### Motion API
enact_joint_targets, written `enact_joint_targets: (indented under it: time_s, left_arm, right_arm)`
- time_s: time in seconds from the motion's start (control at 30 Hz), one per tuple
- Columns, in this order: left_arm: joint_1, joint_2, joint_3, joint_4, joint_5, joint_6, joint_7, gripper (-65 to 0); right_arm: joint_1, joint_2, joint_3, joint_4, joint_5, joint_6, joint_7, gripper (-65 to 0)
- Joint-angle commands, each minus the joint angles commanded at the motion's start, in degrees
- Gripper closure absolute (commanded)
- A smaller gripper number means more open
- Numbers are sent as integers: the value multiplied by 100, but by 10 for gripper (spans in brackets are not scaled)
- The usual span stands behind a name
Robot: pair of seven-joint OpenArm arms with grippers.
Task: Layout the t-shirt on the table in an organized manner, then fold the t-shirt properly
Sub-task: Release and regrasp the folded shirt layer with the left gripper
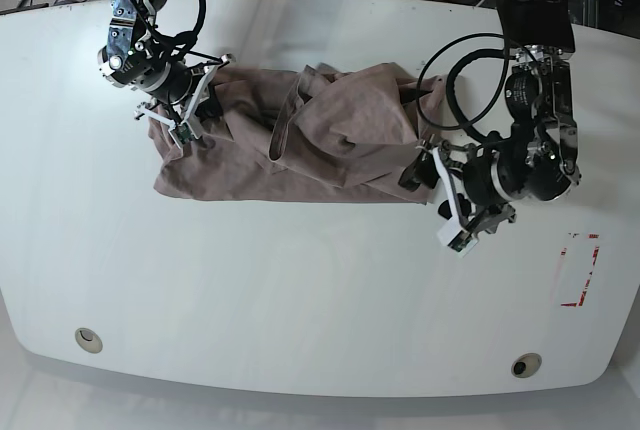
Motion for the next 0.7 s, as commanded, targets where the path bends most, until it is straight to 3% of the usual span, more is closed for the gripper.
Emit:
enact_joint_targets:
  time_s: [0.13,0.3,0.7]
  left_arm:
    - [246,-79,0,237,0,-97,0,-439]
    - [492,-79,9,413,0,-431,9,-440]
    - [686,229,9,325,0,-466,18,-440]
  right_arm:
    - [18,0,0,0,0,0,0,-16]
    - [18,-9,0,0,0,0,0,-16]
    - [0,-44,0,0,0,0,0,-16]
